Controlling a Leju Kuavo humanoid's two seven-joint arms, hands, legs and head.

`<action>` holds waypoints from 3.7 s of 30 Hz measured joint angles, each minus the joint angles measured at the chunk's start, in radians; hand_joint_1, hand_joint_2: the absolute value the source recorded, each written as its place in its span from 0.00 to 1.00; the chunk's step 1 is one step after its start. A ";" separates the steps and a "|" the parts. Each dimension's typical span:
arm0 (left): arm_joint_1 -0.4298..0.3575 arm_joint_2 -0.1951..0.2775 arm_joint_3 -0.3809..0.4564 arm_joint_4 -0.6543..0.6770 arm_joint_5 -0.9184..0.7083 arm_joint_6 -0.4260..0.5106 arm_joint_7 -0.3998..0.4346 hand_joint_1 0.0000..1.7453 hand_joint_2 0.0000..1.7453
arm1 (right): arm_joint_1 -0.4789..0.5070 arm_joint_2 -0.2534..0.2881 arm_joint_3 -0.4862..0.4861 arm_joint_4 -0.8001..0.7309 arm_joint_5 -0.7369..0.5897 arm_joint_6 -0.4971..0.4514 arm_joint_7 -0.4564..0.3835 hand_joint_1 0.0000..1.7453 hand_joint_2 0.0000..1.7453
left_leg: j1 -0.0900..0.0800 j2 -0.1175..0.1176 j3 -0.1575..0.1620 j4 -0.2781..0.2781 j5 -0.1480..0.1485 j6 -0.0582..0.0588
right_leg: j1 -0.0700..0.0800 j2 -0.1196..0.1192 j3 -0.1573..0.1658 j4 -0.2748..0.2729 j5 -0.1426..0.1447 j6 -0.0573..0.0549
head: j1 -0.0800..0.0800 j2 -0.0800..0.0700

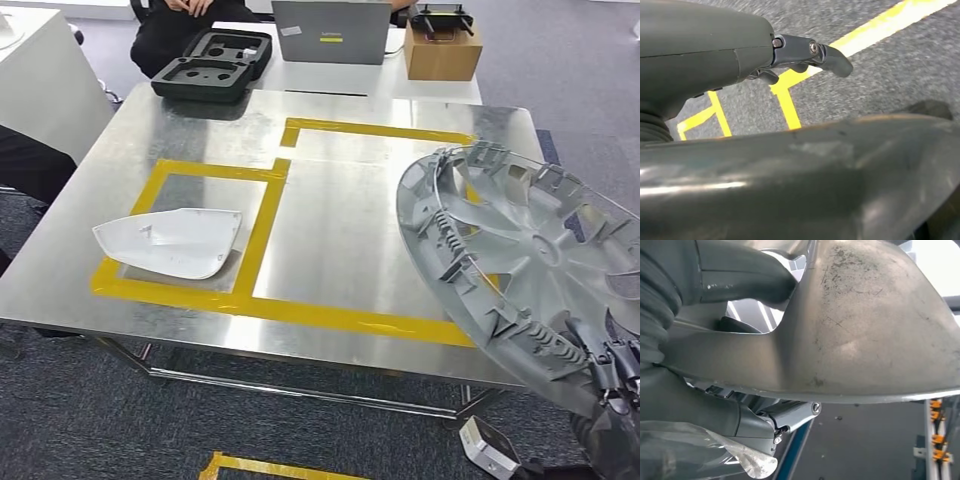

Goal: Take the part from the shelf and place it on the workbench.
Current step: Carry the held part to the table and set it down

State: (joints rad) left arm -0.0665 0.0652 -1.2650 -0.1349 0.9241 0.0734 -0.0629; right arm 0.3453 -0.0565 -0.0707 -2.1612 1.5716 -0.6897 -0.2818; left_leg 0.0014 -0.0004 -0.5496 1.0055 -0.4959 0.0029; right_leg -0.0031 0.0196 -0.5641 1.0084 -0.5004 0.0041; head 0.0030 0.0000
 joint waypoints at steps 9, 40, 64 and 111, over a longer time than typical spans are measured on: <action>-0.001 0.000 -0.002 0.000 0.000 0.002 0.000 0.00 0.00 | -0.003 0.026 -0.032 0.006 0.000 0.000 -0.019 1.00 1.00 | -0.007 -0.001 -0.002 0.002 0.001 0.006 | -0.007 -0.001 0.002 -0.007 0.006 0.011 | 0.003 0.000; -0.002 0.023 -0.002 0.000 0.000 -0.009 0.000 0.00 0.00 | -0.121 -0.199 -0.047 0.451 -0.001 0.000 0.308 1.00 1.00 | -0.007 -0.002 -0.003 0.003 0.002 0.009 | -0.007 -0.002 0.000 -0.005 0.008 0.016 | 0.003 0.000; -0.019 0.037 -0.015 0.000 -0.028 -0.006 0.022 0.00 0.00 | -0.511 -0.526 0.527 0.743 -0.001 0.000 0.770 1.00 1.00 | -0.006 -0.002 -0.005 0.004 0.007 0.011 | -0.007 -0.003 -0.002 -0.005 0.011 0.017 | 0.002 0.000; -0.051 0.044 -0.079 0.000 -0.063 -0.005 0.056 0.00 1.00 | -0.691 -0.518 0.732 0.956 -0.001 0.000 0.428 0.00 1.00 | -0.007 -0.003 -0.008 0.004 0.007 0.011 | -0.007 -0.004 -0.004 -0.004 0.011 0.017 | 0.002 0.000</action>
State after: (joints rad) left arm -0.1176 0.1094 -1.3439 -0.1350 0.8614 0.0685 -0.0072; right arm -0.3461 -0.5741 0.6616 -1.2049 1.5707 -0.6901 0.1458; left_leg -0.0052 -0.0037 -0.5573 1.0095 -0.4891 0.0137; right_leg -0.0101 0.0156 -0.5684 1.0042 -0.4890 0.0213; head 0.0055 0.0000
